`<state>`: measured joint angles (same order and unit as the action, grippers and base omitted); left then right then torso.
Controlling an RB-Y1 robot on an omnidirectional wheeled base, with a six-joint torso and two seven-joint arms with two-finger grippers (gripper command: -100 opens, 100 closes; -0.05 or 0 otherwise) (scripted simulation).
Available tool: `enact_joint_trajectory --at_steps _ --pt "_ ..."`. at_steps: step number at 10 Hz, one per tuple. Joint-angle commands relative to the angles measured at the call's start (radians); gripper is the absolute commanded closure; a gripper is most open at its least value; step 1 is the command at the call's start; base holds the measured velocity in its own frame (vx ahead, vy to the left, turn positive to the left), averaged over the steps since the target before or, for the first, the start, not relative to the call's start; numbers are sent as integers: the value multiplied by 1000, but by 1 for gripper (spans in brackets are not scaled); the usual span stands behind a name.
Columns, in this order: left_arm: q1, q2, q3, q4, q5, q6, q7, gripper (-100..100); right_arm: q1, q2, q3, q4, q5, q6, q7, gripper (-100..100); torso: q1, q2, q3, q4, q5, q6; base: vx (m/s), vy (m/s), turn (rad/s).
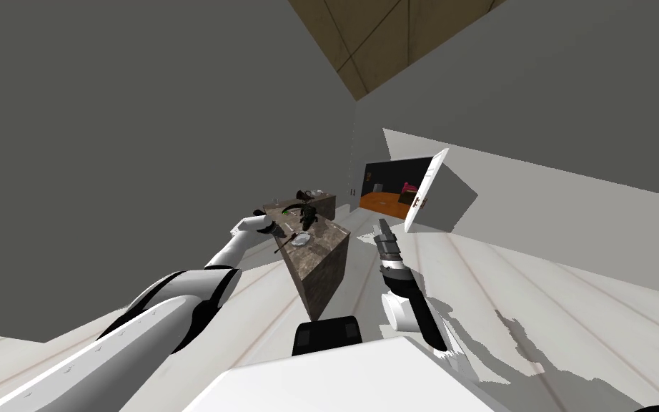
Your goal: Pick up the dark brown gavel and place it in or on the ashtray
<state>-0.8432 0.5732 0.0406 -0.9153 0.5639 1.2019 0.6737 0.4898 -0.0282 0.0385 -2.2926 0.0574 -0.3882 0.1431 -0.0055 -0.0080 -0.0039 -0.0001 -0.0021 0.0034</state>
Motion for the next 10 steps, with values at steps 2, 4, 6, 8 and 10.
enact_joint_trajectory --at_steps 2,4,6,8,10 --pt "0 0 0 0 0 0 0 -100 0 0 0 0 0 0 0 0 0 0 0 0 0 0 3 -6 18" --pt "4 48 23 5 37 23 -37 -100 0 0 0 0 0 0 0 0 0 0 0 0 0 0 -3 -20 -16" --pt "6 71 35 7 55 34 -56 -100 0 0 0 0 0 0 0 0 -4 0 0 0 -1 0 7 -68 40" --pt "10 119 58 12 92 57 -94 -100 0 0 0 0 0 0 0 0 -6 0 0 0 -1 0 0 -85 0" --pt "14 166 82 17 128 79 -132 -100 0 0 0 0 0 0 0 0 -5 0 0 0 -1 0 4 -80 21"
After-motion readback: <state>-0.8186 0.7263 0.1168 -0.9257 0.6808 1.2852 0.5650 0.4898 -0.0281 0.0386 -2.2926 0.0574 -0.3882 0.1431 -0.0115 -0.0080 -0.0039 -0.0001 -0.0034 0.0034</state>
